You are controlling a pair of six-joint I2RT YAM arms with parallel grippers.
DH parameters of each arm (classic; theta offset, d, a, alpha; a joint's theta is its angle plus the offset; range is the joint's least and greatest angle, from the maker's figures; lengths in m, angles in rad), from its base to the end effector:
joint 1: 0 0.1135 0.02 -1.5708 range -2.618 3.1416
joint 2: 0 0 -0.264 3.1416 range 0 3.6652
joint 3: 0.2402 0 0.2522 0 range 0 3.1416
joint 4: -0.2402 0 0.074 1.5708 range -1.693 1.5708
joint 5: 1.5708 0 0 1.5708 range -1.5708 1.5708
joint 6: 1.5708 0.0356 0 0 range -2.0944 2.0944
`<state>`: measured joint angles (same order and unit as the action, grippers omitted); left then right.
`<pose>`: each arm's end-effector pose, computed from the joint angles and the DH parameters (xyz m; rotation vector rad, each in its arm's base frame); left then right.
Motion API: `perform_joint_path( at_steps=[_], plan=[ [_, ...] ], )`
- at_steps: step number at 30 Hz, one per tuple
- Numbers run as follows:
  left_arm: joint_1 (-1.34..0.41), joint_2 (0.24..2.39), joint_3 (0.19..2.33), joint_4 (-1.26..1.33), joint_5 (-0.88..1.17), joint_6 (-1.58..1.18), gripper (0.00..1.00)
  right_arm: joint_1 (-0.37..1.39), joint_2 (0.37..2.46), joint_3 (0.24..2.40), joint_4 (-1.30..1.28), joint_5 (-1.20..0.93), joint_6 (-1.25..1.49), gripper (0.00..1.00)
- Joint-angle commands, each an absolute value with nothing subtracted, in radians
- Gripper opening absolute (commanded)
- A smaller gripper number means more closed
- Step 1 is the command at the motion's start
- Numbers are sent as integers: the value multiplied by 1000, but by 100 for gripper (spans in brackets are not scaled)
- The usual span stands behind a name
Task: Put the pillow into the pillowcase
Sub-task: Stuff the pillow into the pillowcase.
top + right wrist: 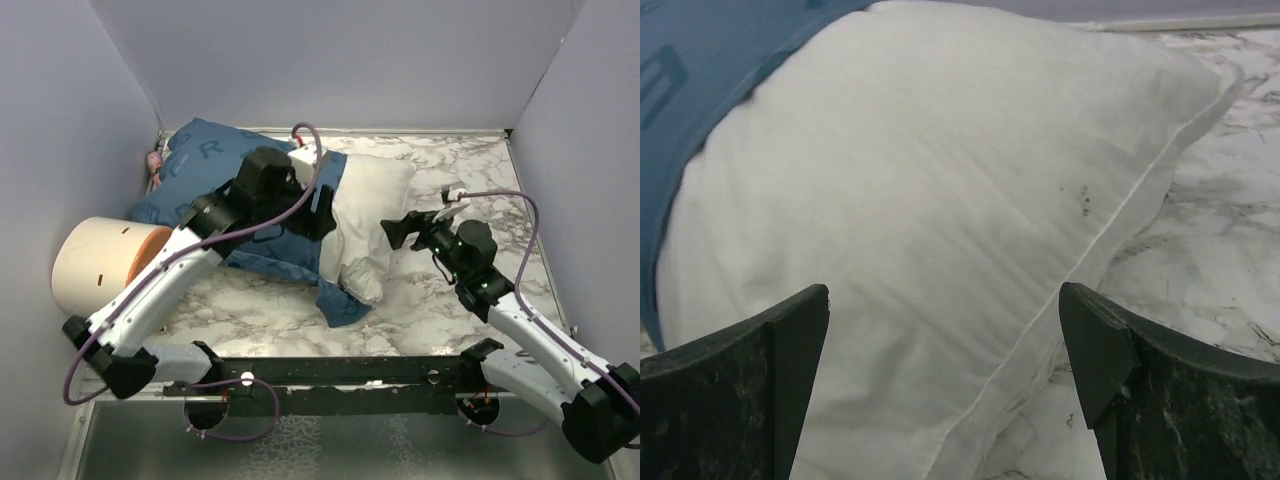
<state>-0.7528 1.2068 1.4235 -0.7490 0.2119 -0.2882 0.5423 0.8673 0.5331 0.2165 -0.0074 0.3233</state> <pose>0.1745 -0.1737 0.4162 0.6372 2.1120 -0.8291 0.1790 0.1082 0.2783 -0.1949 1.7205 0.6512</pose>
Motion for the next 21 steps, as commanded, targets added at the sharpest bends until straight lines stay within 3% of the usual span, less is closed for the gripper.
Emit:
perform_joint_path(
  at_steps=[1, 10, 15, 21],
  plan=[
    [-724, 1411, 1629, -850, -59, -106, 69, 418, 922, 545, 278, -229, 415, 97],
    [-769, 1767, 2042, -933, -294, -5, 77, 387, 1086, 544, 425, -333, 488, 97],
    [-792, 1848, 2079, -953, -531, 64, 78, 385, 1117, 545, 440, -338, 486, 97],
    [-793, 1882, 2052, -933, -561, 82, 77, 381, 1117, 543, 434, -333, 479, 96]
  ],
)
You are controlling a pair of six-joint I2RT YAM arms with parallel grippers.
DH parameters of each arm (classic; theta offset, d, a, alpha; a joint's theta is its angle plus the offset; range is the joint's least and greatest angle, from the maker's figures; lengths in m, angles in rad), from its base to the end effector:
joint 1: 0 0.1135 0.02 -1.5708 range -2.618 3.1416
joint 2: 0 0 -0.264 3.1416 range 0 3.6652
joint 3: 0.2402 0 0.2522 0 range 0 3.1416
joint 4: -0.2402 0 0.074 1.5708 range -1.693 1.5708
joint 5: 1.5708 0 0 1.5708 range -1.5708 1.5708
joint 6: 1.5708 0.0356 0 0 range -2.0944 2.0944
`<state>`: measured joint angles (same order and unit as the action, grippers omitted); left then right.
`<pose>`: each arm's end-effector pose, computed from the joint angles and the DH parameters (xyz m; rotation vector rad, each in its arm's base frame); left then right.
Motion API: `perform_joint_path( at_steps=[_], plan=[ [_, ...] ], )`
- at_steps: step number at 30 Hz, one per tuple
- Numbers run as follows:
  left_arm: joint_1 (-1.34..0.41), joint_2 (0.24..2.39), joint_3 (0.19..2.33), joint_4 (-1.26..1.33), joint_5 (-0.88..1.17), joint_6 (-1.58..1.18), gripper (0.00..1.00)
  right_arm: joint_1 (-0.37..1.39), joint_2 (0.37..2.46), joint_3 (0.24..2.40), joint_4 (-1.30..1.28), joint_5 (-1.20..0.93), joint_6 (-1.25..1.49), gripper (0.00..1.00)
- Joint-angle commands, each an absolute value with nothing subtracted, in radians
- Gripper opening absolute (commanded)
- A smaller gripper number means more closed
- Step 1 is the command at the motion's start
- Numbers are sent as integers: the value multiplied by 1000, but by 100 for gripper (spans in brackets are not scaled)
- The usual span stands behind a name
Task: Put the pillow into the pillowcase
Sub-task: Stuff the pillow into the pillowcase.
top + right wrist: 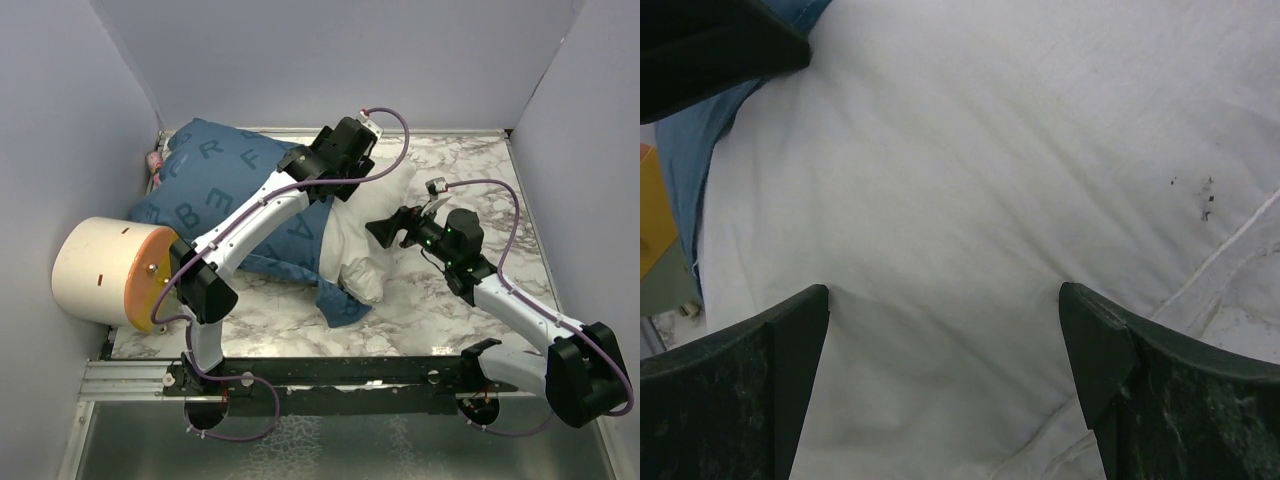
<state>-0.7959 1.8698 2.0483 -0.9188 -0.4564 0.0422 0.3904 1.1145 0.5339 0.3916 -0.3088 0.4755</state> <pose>0.2955 -0.2794 0.3969 0.6932 2.1129 0.1188 0.2247 0.1042 0.2460 -0.1569 1.8326 0.8906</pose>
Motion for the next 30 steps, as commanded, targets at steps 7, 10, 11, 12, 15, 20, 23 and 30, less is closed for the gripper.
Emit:
perform_joint_path(
  at_steps=[7, 10, 11, 12, 15, 20, 23, 30],
  plan=[
    [-835, 1924, 2030, -880, -726, 108, 73, 379, 1120, 546, 430, -332, 467, 96],
    [-867, 1965, 2030, -883, -860, 118, 64, 379, 1125, 544, 430, -322, 467, 96],
    [-878, 1981, 2028, -888, -905, 125, 61, 379, 1127, 542, 430, -317, 469, 96],
    [-889, 1992, 2018, -883, -941, 138, 58, 379, 1129, 540, 431, -311, 473, 96],
    [-909, 2005, 1993, -858, -963, 150, 42, 377, 1127, 536, 419, -267, 491, 96],
    [-909, 2041, 2072, -903, -871, 142, 0, 352, 1087, 509, 417, -182, 552, 97],
    [-913, 2050, 2126, -923, -846, 145, 0, 341, 1070, 506, 406, -143, 576, 97],
    [-957, 1989, 2189, -846, -755, 200, 0, 337, 1155, 549, 352, -114, 650, 100]
  ],
)
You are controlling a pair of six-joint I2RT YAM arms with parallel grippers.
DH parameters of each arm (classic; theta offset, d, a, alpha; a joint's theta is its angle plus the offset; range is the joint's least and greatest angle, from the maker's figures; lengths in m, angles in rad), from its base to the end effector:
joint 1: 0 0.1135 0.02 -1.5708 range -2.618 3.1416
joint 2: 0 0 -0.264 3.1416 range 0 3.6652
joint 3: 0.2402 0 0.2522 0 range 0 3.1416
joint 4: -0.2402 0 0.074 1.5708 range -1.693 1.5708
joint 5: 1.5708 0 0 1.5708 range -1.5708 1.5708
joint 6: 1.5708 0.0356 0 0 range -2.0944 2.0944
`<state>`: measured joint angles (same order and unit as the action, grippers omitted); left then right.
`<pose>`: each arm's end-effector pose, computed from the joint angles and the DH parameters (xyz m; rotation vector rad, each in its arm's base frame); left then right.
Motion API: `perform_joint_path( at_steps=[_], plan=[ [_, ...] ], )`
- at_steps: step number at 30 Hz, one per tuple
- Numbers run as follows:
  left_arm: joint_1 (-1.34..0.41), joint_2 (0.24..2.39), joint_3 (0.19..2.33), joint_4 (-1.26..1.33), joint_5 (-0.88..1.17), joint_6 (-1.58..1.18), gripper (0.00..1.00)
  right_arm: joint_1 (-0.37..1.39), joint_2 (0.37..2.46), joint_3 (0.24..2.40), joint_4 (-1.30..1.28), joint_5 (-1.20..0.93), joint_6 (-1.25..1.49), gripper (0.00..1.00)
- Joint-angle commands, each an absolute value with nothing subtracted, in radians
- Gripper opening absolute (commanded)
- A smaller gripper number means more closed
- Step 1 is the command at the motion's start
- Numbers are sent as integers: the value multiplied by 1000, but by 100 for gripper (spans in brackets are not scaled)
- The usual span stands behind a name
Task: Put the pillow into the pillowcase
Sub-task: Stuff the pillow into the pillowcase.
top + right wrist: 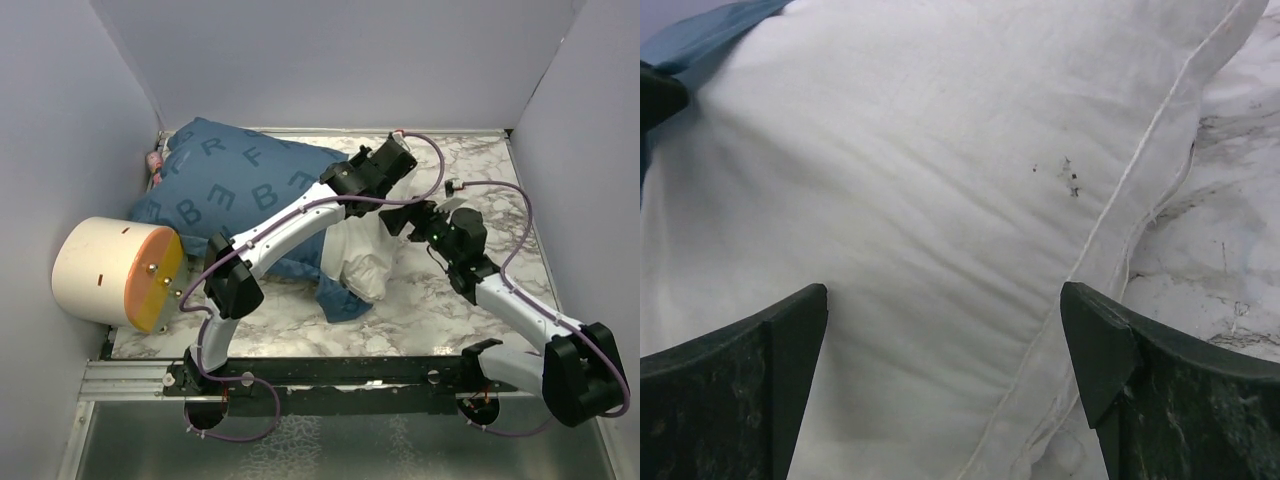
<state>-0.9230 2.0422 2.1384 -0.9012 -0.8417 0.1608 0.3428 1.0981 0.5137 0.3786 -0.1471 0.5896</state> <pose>0.2901 -0.3394 0.3615 0.7538 1.9814 0.5543 0.2282 0.0870 0.2411 0.1173 1.8421 0.7945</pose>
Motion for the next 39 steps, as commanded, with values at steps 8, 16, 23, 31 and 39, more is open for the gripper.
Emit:
perform_joint_path(
  at_steps=[8, 16, 23, 31, 39],
  plan=[
    [-1008, 2001, 2323, -797, -323, 143, 0, 361, 1504, 674, 649, -489, 770, 94],
    [-1009, 2026, 2453, -669, 79, -26, 0, 377, 1619, 775, 1025, -468, 952, 1],
    [-1000, 1984, 2366, -436, 391, -215, 0, 440, 1443, 783, 1069, -392, 837, 1],
    [-756, 1932, 2014, -165, 563, -378, 0, 599, 1414, 366, 1213, -244, 768, 1],
    [-705, 1917, 1653, 89, 675, -459, 0, 557, 1549, 287, 1305, -466, 723, 15]
  ],
)
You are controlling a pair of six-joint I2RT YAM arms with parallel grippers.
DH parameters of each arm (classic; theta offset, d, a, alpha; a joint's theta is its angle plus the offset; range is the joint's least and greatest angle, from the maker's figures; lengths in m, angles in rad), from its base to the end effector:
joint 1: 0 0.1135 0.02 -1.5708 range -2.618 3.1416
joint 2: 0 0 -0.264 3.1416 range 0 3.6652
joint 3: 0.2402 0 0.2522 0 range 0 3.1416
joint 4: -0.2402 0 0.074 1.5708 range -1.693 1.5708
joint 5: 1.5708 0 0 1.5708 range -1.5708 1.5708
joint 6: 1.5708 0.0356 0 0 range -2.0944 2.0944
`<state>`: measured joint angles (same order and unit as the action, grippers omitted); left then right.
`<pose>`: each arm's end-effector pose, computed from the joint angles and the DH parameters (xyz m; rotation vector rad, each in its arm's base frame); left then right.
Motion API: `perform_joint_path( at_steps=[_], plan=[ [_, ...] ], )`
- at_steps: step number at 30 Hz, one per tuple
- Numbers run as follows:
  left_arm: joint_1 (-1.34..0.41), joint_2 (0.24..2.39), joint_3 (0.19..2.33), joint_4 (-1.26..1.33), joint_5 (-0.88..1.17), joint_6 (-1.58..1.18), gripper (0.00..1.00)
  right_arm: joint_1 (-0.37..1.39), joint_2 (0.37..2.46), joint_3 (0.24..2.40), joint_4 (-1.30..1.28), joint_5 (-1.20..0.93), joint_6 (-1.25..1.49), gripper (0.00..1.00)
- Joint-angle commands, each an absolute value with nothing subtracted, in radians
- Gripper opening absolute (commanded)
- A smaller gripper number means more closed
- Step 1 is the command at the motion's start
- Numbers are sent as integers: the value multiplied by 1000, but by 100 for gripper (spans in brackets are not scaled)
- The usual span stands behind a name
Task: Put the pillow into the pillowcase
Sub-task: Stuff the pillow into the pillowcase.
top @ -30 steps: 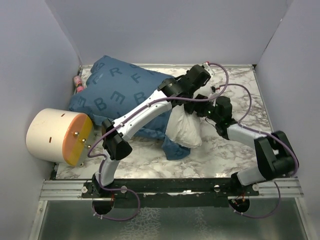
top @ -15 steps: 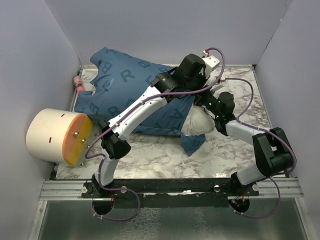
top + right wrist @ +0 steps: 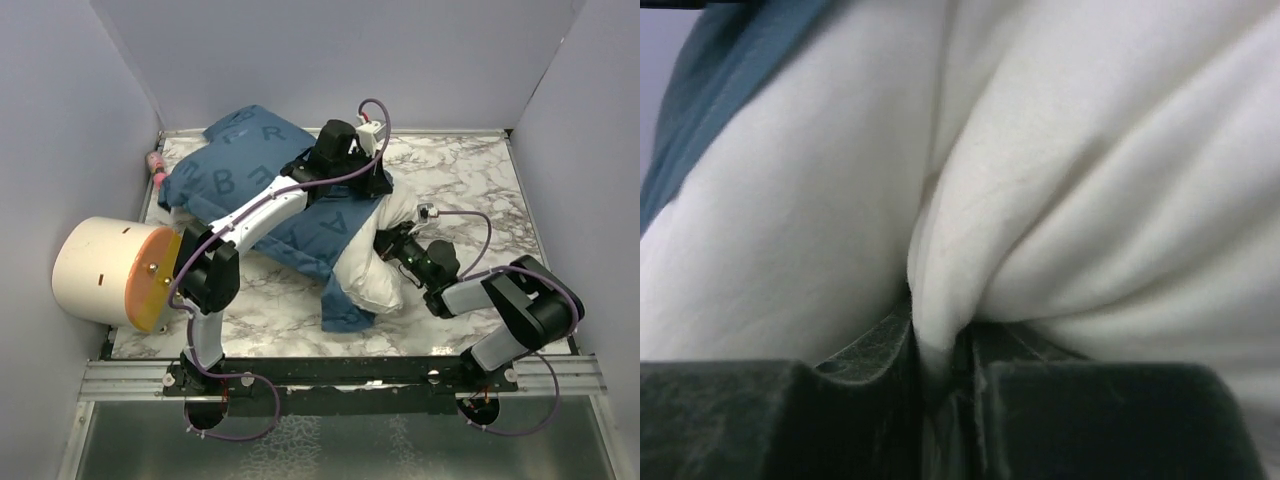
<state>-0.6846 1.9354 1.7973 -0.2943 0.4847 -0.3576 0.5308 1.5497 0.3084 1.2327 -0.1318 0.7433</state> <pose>0.3465 -0.3043 0.3416 0.6743 2.0323 -1.1271 0.2216 0.1355 0.1641 0.0691 1.6888 1.0841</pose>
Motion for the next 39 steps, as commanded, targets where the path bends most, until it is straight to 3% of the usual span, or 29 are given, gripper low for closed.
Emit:
perform_joint_path(
  at_steps=[1, 3, 6, 8, 11, 16, 23, 26, 28, 32, 34, 37, 39],
  plan=[
    [-698, 1902, 1589, 126, 676, -474, 0, 544, 1484, 276, 1259, -487, 703, 22],
    [-683, 1864, 1455, 179, 676, -497, 0, 518, 1288, 282, 1030, -484, 607, 37],
    [-663, 1828, 1320, 225, 664, -501, 0, 503, 948, 359, 552, -333, 430, 69],
    [-650, 1815, 1257, 244, 652, -499, 0, 463, 788, 408, 357, -264, 371, 84],
    [-641, 1809, 1192, 268, 647, -502, 0, 345, 671, 474, 177, -276, 367, 90],
    [-640, 1787, 1135, 303, 643, -507, 0, 181, 684, 462, 98, -319, 484, 97],
    [-640, 1711, 1106, 276, 629, -460, 0, 51, 735, 295, 179, -355, 607, 100],
    [-641, 1703, 1102, 279, 644, -458, 0, 51, 877, 230, 355, -431, 629, 100],
    [-647, 1669, 1122, 286, 657, -461, 0, 51, 1037, 196, 621, -573, 654, 95],
    [-685, 1690, 1306, 194, 683, -413, 0, 106, 1366, 259, 1094, -749, 804, 72],
    [-705, 1742, 1437, 153, 692, -406, 0, 137, 1444, 320, 1267, -779, 869, 52],
    [-728, 1782, 1611, 119, 698, -426, 0, 153, 1407, 459, 1229, -765, 871, 14],
    [-738, 1795, 1720, 103, 691, -432, 0, 155, 1330, 592, 1080, -741, 783, 3]
  ],
)
